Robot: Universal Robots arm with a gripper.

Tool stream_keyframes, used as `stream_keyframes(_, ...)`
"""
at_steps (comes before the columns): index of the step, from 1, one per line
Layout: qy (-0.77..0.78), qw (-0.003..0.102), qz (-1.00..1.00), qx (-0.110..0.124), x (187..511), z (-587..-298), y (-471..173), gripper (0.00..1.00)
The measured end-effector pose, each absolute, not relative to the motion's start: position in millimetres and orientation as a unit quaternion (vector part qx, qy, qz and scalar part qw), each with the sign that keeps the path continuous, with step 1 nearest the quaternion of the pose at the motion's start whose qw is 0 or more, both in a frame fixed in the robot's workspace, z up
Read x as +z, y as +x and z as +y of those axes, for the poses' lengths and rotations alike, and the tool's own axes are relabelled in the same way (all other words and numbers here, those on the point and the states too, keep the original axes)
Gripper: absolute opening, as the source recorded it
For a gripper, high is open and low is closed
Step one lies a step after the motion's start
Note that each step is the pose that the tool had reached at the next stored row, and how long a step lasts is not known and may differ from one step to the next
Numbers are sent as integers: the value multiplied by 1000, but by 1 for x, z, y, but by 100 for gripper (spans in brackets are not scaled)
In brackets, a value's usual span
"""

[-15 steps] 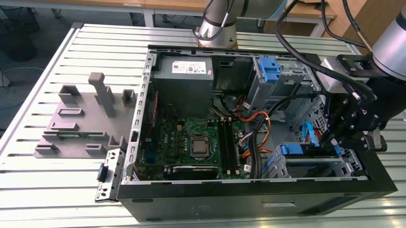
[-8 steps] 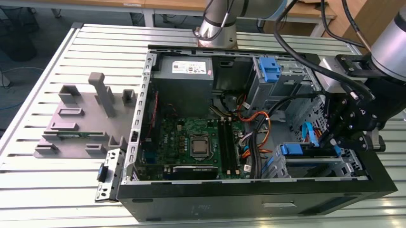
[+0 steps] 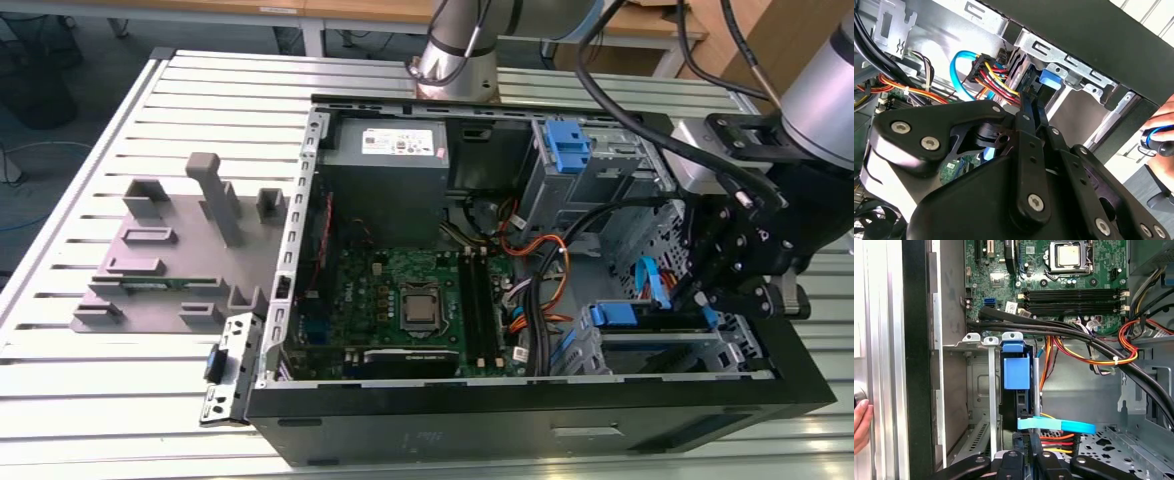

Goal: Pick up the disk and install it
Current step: 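Insert the second disk wire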

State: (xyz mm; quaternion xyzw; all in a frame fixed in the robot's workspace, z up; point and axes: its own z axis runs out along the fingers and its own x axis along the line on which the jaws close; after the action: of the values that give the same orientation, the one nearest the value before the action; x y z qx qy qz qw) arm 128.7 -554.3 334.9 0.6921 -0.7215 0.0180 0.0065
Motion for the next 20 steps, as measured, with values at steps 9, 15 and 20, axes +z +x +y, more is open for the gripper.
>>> stream_keyframes(9,684,6,-729,17,335,-554,129,16)
stream_keyframes(15,684,6,-729,17,334,-554,129,16)
stream_keyframes(20,684,6,-729,17,332,-554,129,16)
